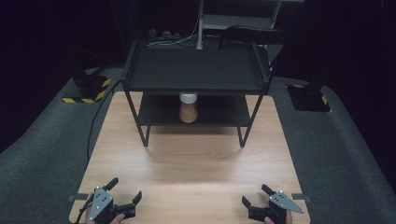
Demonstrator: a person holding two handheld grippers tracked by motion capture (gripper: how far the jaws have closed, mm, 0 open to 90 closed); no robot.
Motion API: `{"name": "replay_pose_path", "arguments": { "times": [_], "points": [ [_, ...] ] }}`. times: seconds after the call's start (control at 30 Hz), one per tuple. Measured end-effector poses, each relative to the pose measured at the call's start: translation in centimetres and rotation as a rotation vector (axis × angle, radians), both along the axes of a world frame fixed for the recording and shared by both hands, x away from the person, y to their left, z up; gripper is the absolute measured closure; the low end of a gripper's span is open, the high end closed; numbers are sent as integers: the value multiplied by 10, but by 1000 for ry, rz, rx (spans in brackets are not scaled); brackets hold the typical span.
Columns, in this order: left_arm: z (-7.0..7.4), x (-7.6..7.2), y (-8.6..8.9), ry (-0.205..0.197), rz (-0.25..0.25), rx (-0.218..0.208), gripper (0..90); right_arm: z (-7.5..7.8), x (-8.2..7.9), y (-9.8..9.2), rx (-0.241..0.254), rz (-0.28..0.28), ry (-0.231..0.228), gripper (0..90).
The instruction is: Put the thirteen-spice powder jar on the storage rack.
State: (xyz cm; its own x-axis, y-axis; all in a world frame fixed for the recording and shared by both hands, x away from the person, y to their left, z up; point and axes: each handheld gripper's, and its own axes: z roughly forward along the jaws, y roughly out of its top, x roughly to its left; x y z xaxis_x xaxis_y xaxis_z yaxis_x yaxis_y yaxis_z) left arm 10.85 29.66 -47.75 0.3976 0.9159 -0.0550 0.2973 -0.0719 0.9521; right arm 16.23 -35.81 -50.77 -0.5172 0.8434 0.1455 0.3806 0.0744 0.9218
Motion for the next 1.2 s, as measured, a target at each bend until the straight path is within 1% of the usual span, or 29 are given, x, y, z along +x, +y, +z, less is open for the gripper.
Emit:
{"name": "replay_pose_path", "arguments": {
  "times": [0.07, 0.1, 0.2, 0.3, 0.47, 0.7, 0.73, 1.2],
  "points": [
    [-5, 1, 2, 20, -1, -7, 7, 0, 0, 0, 1, -1, 0, 1],
    [-7, 2, 3, 26, -3, 0, 7, 0, 0, 0, 2, 0, -1, 1],
    [-15, 3, 4, 39, -5, -2, 7, 0, 0, 0, 1, -2, 0, 0],
    [-22, 6, 6, 61, 9, -22, 7, 0, 0, 0, 1, -1, 0, 1],
    [-26, 11, 6, 100, 22, -14, 8, 0, 0, 0, 5, -5, 1, 1],
    [-30, 17, 2, 113, 7, 7, 8, -1, -1, -1, 10, -7, -3, 1],
    [-31, 17, 2, 106, 5, 8, 8, -1, -1, -1, 10, -5, -3, 1],
    [-31, 17, 4, 112, -1, -1, 8, 0, -1, 0, 2, -5, -2, 0]
  ]
}}
